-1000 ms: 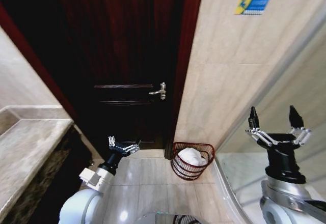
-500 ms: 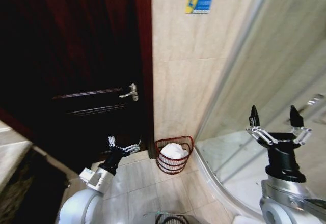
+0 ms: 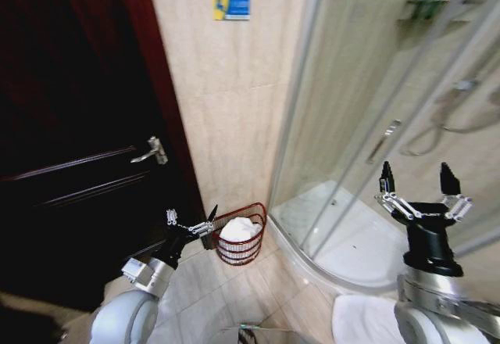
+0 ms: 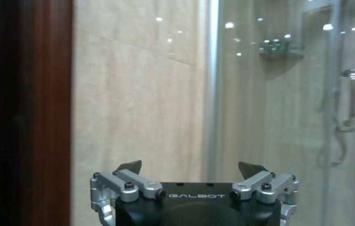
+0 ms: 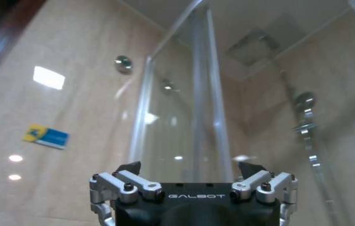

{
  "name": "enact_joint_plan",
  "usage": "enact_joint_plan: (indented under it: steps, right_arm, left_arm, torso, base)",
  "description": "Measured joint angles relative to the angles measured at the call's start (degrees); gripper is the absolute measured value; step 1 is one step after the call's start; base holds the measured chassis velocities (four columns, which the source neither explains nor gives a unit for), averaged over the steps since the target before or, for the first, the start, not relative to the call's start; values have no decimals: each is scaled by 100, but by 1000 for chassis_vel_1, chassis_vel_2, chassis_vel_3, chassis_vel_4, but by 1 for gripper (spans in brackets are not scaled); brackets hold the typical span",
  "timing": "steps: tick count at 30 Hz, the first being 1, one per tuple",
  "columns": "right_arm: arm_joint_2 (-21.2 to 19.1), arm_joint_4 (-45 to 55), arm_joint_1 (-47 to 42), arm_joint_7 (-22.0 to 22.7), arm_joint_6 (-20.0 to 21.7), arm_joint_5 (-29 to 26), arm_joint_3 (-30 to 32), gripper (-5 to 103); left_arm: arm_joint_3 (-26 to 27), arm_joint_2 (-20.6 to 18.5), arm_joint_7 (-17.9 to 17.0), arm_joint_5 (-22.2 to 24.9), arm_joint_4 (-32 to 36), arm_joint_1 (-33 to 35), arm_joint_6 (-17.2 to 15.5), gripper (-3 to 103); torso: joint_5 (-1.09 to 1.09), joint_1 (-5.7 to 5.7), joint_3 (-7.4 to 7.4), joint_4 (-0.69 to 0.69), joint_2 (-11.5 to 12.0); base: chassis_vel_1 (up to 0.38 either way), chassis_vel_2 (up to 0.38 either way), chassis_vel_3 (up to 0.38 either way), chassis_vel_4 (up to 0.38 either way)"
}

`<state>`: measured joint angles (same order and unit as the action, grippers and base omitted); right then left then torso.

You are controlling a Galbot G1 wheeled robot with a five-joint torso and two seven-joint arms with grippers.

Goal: Discard the used towel into the hamper.

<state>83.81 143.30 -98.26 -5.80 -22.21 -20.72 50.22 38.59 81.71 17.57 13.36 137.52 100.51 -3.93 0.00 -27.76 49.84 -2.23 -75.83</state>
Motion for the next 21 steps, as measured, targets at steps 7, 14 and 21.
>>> enact_joint_plan:
  steps: [7, 14, 21]
  right_arm:
    - [46, -3, -93, 15, -141, -7, 168, 100]
    - [78, -6, -110, -22, -240, 72, 197, 100]
    - [101, -6, -142, 25, -301, 48, 201, 100]
  left_arm:
    - [0, 0, 0, 0, 0, 0, 0, 100]
    - [0, 0, 0, 0, 0, 0, 1, 100]
    - [0, 0, 0, 0, 0, 0, 0, 100]
  torso:
    - [-1, 0, 0, 0, 0]
    - [1, 0, 0, 0, 0]
    - [0, 0, 0, 0, 0]
  base:
    - [-114, -133, -130, -114]
    - [-129, -122, -118, -121]
    - [-123, -122, -129, -137]
